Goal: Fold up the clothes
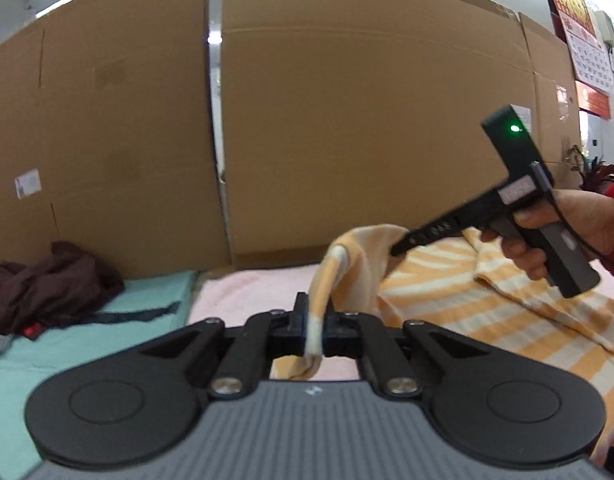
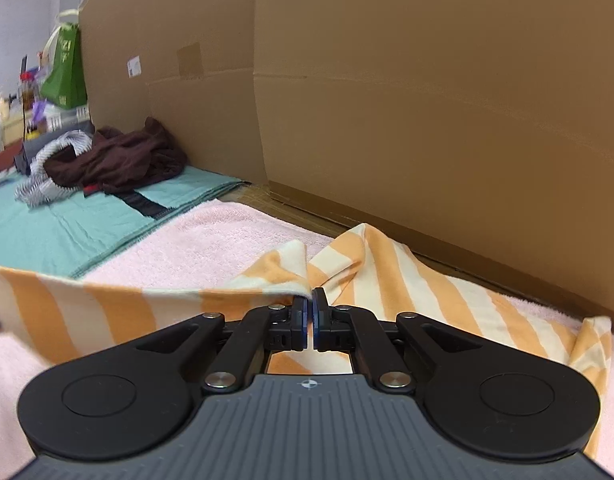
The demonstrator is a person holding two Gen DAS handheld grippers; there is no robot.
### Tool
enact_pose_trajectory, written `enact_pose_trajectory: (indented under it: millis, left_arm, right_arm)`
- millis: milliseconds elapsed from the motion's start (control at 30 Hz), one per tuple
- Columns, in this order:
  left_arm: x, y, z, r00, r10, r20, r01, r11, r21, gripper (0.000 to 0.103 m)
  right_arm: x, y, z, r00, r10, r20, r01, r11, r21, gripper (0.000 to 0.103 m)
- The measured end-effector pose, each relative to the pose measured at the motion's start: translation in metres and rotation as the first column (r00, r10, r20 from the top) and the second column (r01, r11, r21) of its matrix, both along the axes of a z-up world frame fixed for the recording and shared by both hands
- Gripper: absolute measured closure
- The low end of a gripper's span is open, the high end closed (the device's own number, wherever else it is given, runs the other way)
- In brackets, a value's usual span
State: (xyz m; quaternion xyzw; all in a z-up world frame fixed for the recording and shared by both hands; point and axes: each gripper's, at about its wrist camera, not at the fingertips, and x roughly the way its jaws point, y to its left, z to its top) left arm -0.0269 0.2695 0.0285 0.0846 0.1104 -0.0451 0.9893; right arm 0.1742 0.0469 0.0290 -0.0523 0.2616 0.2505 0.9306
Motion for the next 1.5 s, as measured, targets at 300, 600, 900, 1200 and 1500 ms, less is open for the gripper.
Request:
enact_pose_trajectory:
  millis: [300,600,900,1200,1500]
  left_arm:
    - [0.033,0.012,0.083,0.980,0.150,0.132,-0.160,0.985,0.069,0.100]
    - [0.080,-0.066,0.139,0.950,0.070,0.303,-0.123,0.980,0.157,0.100]
    - [0.129,-0.121,0.172,0.986,-0.034,0.164,0.005,0.986,0.169,0.099]
    - [0.141,-0.140,0.170,0.993,-0.105,0.046,0.090,0.965,0.245,0.098]
    - [0.124,-0.152,0.169,0.977,-0.213,0.032,0.197,0.943,0.270,0.094]
  right_arm:
    - [-0.039,0.008,0.008,0.989,0.149,-0.002,-0.148,0.986,0.074,0.102]
    - [-0.043,-0.028,0.012,0.983,0.182,-0.028,-0.170,0.952,0.253,0.072]
    - [-0.077,-0.095,0.063,0.965,0.086,0.248,-0.134,0.973,0.186,0.067]
    - [-0.074,-0.076,0.107,0.902,0.115,0.417,-0.161,0.984,0.079,0.066]
    - [-0.058,-0.050,0.117,0.863,0.079,0.498,-0.108,0.994,0.029,0.066]
